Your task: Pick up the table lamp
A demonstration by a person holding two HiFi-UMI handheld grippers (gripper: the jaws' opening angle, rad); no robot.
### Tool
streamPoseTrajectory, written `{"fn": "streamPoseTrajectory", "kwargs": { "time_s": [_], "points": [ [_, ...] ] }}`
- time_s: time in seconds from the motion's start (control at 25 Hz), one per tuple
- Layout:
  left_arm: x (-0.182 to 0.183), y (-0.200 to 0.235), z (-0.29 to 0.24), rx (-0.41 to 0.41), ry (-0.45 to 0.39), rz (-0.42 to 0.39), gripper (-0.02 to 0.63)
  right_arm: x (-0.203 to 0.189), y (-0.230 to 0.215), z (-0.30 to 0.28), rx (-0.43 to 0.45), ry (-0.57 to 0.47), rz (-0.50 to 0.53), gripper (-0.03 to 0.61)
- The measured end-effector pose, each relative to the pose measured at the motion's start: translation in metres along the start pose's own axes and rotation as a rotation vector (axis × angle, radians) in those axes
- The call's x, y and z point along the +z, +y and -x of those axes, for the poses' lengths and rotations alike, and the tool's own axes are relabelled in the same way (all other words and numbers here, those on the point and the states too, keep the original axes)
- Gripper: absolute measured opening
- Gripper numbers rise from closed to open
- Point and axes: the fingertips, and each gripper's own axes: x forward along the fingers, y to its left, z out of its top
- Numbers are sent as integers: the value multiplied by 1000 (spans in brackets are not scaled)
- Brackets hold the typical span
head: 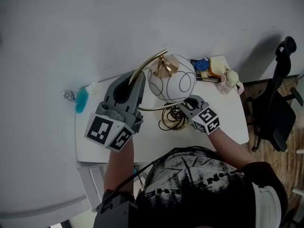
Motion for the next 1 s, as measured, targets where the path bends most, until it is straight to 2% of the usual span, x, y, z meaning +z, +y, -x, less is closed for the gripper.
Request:
{"fn": "streamPoseTrajectory", "kwargs": {
  "time_s": [0.28,1.0],
  "points": [
    [-2,-1,18,7,-6,1,17,-5,15,0,-5,-2,14,94],
    [-7,1,17,18,10,8,17,-12,17,-2,-9,10,26,86]
  ]
}}
